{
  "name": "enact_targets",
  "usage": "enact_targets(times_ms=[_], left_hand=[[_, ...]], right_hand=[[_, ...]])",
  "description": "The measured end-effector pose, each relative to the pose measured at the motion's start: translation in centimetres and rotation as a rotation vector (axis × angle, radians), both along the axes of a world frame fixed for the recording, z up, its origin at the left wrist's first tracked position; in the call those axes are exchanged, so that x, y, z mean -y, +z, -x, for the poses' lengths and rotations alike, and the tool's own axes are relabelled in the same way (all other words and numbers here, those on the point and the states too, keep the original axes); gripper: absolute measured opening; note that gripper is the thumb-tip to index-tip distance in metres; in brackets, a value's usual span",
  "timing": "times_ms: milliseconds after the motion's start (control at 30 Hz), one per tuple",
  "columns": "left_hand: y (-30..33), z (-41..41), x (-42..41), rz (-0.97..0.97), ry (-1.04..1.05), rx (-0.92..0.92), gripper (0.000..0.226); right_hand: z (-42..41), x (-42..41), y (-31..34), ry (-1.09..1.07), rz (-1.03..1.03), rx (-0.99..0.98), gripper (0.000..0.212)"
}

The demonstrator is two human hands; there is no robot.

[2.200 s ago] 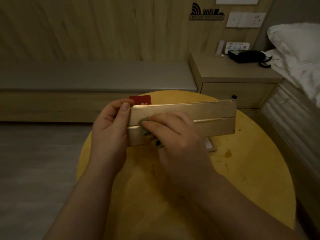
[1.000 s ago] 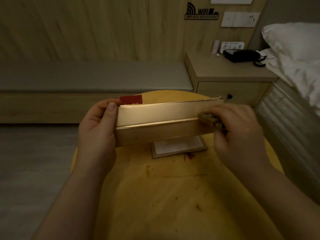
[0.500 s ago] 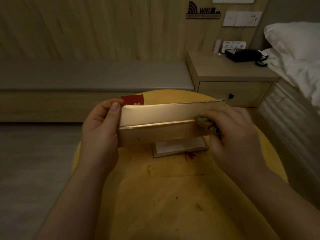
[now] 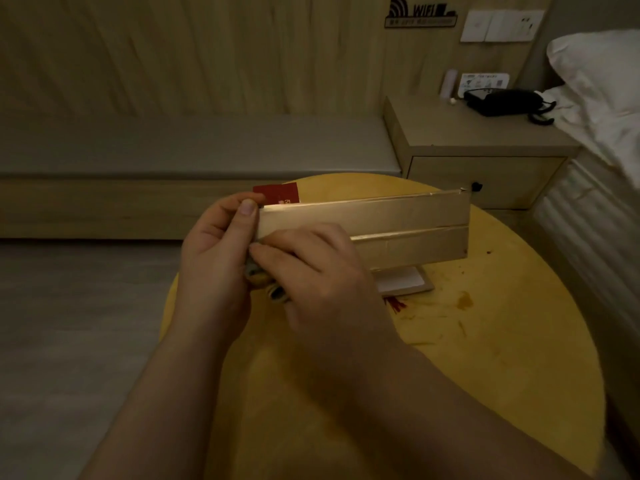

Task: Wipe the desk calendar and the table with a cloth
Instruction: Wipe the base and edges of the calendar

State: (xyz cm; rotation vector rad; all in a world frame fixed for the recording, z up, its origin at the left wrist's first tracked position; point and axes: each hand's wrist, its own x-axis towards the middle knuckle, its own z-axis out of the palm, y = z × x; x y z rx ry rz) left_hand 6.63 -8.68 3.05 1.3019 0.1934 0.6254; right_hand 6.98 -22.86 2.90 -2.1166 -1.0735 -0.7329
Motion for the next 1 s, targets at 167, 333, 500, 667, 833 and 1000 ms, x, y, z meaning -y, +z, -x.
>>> enact_targets(times_ms=[167,333,500,667,833,1000], left_hand=[[-0.2,-0.2,-0.1,-0.035,0.062,-0.021,0.033],[-0.1,-0.2,0.0,-0.047,0.099,-0.046,0.034],[-0.1,-0.2,0.0,-0.071,0.099,-0.032,0.025],[-0.1,-0.3,0.1,-0.076,0.096,-0.014,0.027],[-0.2,-0.1,-0.1,-0.058,0.084,-0.019,0.027],[-0.2,-0.2,0.1,-0.035,0.087,-0.016,0.027]], right_hand=[[-1.0,2.9,-0.2,-0.037,-0.001,0.053,0.035],[-3.8,10.2,-0.8,-0.221,0.003,0.077,0.038],[-6.5,15.9,-1.5,-0.415,0.058,0.048,0.046],[-6.1,15.0,-2.0,-0.318,0.048,0.123,0.039],[-3.8,9.9,-2.2,-0.165,0.033,0.137,0.033],[-1.0,3.8,-2.8,-0.014,-0.012,0.123,0.033]])
